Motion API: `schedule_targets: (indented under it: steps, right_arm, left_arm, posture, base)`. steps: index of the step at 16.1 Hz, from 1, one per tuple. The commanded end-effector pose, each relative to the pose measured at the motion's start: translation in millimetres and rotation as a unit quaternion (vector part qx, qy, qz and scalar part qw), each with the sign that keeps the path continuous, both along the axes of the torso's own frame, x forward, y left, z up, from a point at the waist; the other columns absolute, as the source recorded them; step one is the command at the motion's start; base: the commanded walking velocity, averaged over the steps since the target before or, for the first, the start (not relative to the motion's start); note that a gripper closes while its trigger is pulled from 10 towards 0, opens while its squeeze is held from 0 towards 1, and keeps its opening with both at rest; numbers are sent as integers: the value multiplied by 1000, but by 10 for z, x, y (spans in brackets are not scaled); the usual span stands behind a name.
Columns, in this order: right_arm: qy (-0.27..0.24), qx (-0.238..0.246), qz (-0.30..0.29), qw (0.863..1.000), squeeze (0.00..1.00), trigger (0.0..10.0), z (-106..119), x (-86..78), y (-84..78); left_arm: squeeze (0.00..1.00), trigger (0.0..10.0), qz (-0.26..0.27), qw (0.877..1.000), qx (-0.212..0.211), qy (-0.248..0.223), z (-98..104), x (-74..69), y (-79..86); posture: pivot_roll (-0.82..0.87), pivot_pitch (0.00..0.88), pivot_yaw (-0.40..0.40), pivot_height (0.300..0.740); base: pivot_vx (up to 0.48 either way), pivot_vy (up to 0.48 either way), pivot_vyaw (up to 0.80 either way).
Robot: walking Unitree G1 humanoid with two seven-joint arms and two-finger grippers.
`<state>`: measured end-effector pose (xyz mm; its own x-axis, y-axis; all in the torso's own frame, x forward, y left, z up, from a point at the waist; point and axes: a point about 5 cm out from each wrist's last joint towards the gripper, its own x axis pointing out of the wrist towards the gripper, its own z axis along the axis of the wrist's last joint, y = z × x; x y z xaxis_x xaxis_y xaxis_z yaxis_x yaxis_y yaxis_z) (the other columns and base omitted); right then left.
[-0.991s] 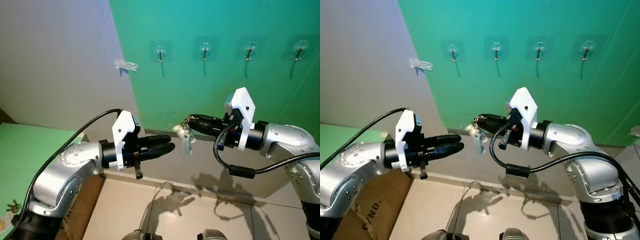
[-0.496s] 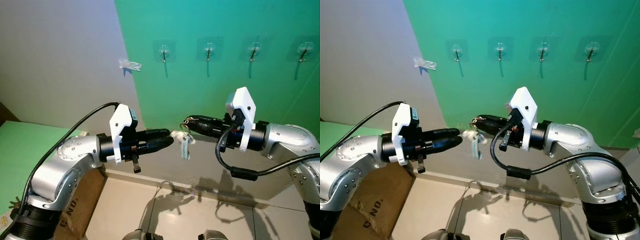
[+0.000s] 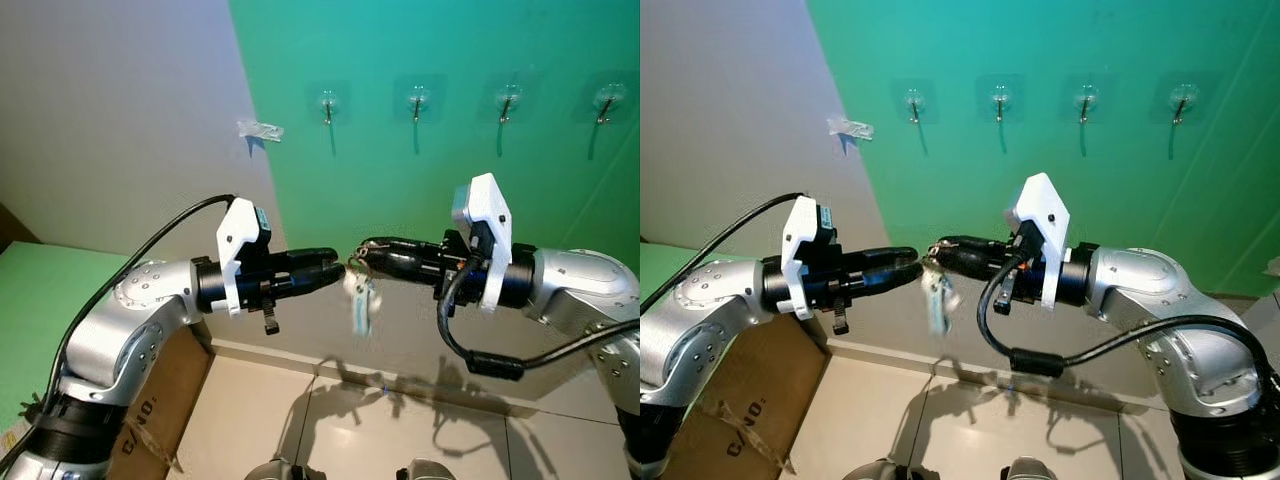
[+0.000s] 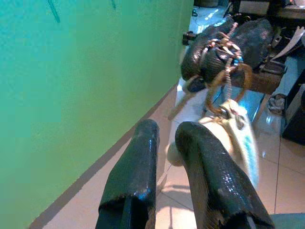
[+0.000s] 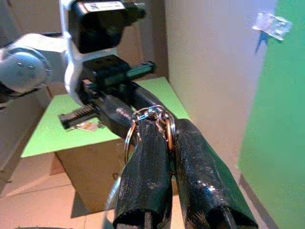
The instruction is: Hang keys on a hook
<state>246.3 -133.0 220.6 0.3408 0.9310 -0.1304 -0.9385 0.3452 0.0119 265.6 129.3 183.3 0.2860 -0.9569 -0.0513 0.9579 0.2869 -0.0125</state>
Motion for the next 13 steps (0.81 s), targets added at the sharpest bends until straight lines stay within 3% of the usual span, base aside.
schedule_targets:
  steps: [1,7,13]
  right_arm:
    - [-11,9,19,1000,0,0,94,-43,31]
    - [5,9,27,1000,0,0,63,-64,52]
    - [19,4,7,1000,0,0,-7,11,-12]
  left_arm:
    - [0,10000,-7,1000,-9,-12,65,18,5]
    - [0,10000,-26,999,-25,-19,120,14,-55]
    - [0,10000,-7,1000,-14,-13,75,-40,65]
  posture:
    - [-265,50,123,720]
    - [-267,50,124,720]
    - [-253,53,118,720]
  base:
    - [0,0,0]
    - [0,0,0]
    - [0,0,0]
